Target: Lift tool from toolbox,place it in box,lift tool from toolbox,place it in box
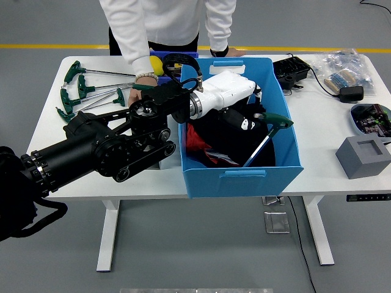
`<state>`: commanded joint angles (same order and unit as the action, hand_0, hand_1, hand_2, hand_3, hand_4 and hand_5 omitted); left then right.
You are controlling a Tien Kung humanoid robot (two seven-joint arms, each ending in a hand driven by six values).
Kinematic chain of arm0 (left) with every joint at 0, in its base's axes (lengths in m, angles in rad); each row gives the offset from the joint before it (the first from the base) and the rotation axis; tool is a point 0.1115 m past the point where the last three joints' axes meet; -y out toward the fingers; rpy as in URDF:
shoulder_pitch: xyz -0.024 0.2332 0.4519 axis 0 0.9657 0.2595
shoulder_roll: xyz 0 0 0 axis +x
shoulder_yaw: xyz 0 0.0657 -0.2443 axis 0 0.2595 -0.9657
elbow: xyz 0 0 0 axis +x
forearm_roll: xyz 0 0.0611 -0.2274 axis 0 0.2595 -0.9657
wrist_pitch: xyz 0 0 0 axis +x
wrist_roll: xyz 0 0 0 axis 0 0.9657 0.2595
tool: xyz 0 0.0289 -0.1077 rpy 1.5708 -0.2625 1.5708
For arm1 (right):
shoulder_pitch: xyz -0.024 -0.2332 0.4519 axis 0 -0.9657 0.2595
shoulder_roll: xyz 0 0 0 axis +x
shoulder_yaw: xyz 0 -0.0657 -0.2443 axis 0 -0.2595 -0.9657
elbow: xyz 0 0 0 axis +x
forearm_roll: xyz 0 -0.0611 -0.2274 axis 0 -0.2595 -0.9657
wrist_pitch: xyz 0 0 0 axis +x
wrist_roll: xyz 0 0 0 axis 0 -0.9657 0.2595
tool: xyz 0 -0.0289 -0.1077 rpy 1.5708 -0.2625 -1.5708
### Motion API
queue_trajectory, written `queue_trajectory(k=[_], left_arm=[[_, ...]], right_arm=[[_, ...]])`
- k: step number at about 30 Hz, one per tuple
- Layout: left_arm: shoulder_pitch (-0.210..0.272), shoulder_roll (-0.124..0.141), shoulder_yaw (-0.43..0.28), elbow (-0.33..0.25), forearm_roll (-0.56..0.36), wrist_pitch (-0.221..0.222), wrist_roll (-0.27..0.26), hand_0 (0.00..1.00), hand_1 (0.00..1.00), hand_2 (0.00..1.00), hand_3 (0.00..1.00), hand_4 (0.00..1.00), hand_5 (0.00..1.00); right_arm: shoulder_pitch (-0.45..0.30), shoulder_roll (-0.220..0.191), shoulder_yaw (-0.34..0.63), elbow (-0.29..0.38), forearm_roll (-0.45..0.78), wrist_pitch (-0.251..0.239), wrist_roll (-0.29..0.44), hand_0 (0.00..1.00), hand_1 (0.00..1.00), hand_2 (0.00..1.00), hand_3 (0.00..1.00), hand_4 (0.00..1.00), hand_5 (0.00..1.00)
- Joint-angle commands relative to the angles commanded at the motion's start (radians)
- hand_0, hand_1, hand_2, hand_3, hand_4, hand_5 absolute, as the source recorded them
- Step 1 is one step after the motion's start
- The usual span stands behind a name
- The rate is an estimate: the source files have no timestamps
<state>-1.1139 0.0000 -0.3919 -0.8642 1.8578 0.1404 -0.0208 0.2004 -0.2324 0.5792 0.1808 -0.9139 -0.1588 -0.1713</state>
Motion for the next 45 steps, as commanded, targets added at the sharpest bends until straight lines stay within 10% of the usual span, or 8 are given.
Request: queue_trajectory(k=[12, 30, 45], left_arm=[[0.012, 0.014, -0.086, 0.007, 0.131, 0.043, 0.052, 0.623, 0.671, 0.745, 0.622, 0.832, 0.472], [0.17, 0.193, -0.275, -0.237, 0.388, -0.08, 0.088, 0.577, 0.657, 0.701, 0.614, 0.849, 0.489], [0.241, 0.26, -0.315, -0.161, 0.411, -0.1, 0.067, 0.607, 0.668, 0.711, 0.645, 0.993, 0.43]], right_arm=[[-0.003, 0.001, -0.004, -0.001, 0.015, -0.003, 0.003, 0.626, 0.611, 0.685, 0.534, 0.789, 0.57], [-0.031, 0.015, 0.058, -0.001, -0.015, -0.002, -0.005, 0.622, 0.612, 0.685, 0.534, 0.788, 0.572], [-0.038, 0.02, 0.073, -0.001, -0.03, -0.002, -0.01, 0.621, 0.611, 0.685, 0.534, 0.787, 0.572]])
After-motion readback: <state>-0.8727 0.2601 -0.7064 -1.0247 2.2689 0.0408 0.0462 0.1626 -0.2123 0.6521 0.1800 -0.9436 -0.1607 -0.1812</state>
